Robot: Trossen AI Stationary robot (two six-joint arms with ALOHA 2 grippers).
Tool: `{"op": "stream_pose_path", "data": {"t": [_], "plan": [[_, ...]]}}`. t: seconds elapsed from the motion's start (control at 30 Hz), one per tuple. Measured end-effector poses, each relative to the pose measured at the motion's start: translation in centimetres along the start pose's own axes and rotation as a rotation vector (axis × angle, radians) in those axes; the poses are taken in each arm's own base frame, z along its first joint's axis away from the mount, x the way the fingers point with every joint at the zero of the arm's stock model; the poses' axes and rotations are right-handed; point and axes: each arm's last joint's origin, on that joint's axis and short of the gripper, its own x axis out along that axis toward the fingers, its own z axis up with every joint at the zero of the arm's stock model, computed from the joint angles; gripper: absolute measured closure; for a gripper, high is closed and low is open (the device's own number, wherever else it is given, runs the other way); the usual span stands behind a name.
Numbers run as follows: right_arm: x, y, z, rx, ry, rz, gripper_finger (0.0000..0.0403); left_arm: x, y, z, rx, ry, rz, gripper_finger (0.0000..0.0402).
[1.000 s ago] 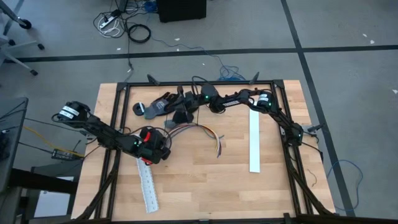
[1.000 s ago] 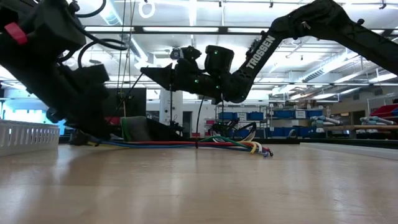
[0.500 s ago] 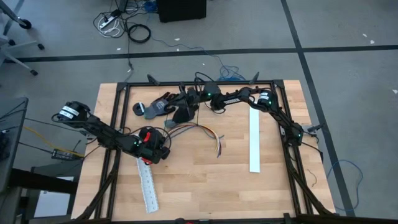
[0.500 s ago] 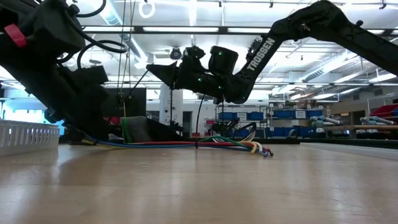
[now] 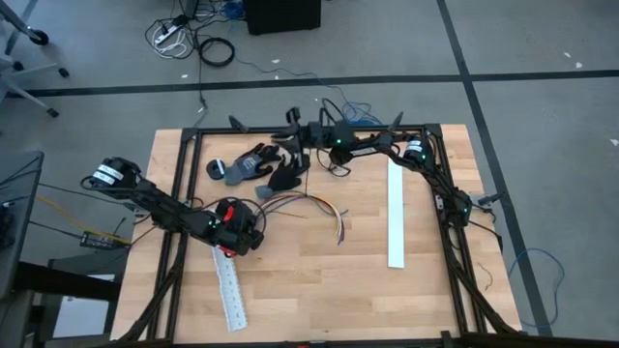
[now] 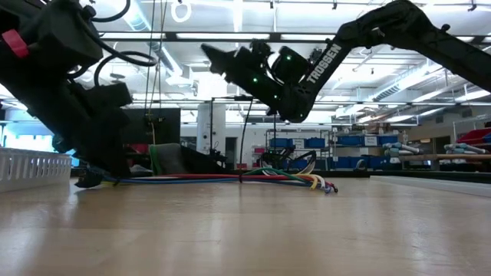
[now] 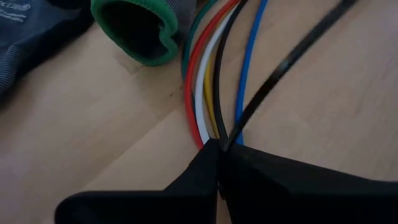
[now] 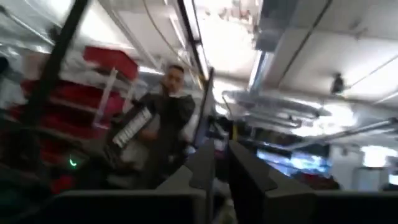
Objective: Ziptie cables
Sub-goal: Wrap the cables together using the black zip
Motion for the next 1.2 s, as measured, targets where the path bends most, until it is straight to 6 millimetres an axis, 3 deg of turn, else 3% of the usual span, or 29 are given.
{"op": "stream_pose_path", "data": {"t": [0.07,0.17,0.27,0.37,0.57,0.73,0.87,1.0,1.2], "plan": [[0.1,-0.5,0.8,0.059,0.010,0.033,0.0339,0.0,0.0,0.1,-0.008,-0.020,0.003,0.0401],[0.2,-1.8,3.7,0.210,0.006,0.133,0.0303,-0.3,-0.7,0.8,0.000,-0.075,0.005,0.0401],[-0.2,-2.9,6.5,0.396,0.076,0.248,0.0275,-1.1,-2.2,2.5,0.047,-0.133,-0.013,0.0401],[-0.9,-2.9,8.3,0.463,0.145,0.348,0.0266,-2.4,-3.9,4.8,0.139,-0.155,0.000,0.0401],[-1.3,-1.3,12.0,0.460,0.207,0.471,0.0278,-7.2,-6.6,8.8,0.321,-0.147,0.023,0.0402],[-1.8,-0.8,15.7,0.436,0.199,0.474,0.0284,-11.8,-7.8,10.6,0.404,-0.117,-0.021,0.0402],[-1.8,-0.4,17.9,0.455,0.214,0.472,0.0284,-15.6,-7.7,11.7,0.417,-0.093,-0.029,0.0401],[-1.0,0.9,18.9,0.487,0.251,0.533,0.0284,-18.5,-6.8,12.8,0.422,-0.099,-0.001,0.0401],[-0.6,4.7,16.5,0.607,0.316,0.632,0.0284,-19.7,-5.1,12.8,0.433,-0.034,0.083,0.0401]]}}
